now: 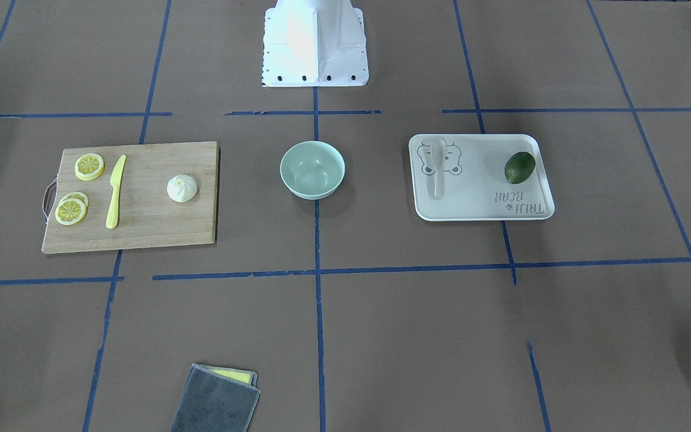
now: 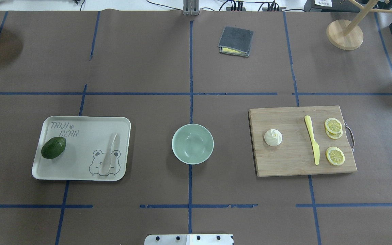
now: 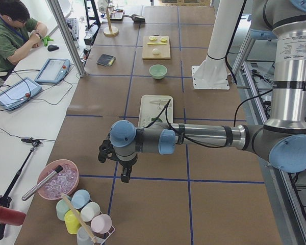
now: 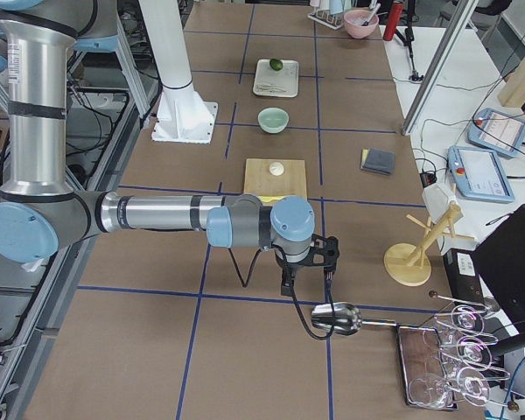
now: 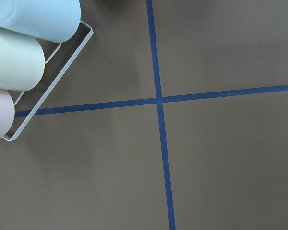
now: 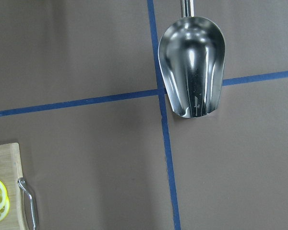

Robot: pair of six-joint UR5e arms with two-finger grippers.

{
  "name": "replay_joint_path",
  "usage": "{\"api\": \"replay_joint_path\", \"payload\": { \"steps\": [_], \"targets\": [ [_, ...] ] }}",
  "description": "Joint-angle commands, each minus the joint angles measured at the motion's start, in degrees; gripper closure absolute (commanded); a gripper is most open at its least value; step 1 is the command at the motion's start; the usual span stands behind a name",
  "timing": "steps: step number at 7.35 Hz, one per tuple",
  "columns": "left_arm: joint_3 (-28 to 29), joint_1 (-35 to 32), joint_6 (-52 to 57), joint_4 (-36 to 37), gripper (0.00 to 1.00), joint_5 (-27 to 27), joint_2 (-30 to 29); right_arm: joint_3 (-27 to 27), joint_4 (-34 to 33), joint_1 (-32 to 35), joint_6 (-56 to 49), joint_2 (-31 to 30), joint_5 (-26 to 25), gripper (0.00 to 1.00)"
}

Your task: Put spoon and bun in bowl

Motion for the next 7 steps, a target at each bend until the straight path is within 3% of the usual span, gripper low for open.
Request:
{"api": "replay_joint_path", "payload": {
  "steps": [1, 4, 5, 7],
  "targets": [
    [0.0, 0.0, 0.0, 0.0, 0.00, 0.0, 0.0, 0.0, -0.1, 0.0, 0.0, 0.0, -0.6, 0.00],
    [-1.4, 0.4, -0.4, -1.8, 0.00, 0.0, -1.3, 0.2, 0.4, 0.0, 0.2, 0.3, -0.7, 0.00],
    [-1.3, 1.7, -0.5, -5.5, 0.00, 0.1, -1.6, 0.3, 0.4, -0.1, 0.2, 0.3, -0.6, 0.00],
    [-3.8, 2.7, -1.8, -6.4, 0.00, 4.9, -2.9, 0.5, 0.5, -0.1, 0.2, 0.4, -0.5, 0.00]
  ]
}}
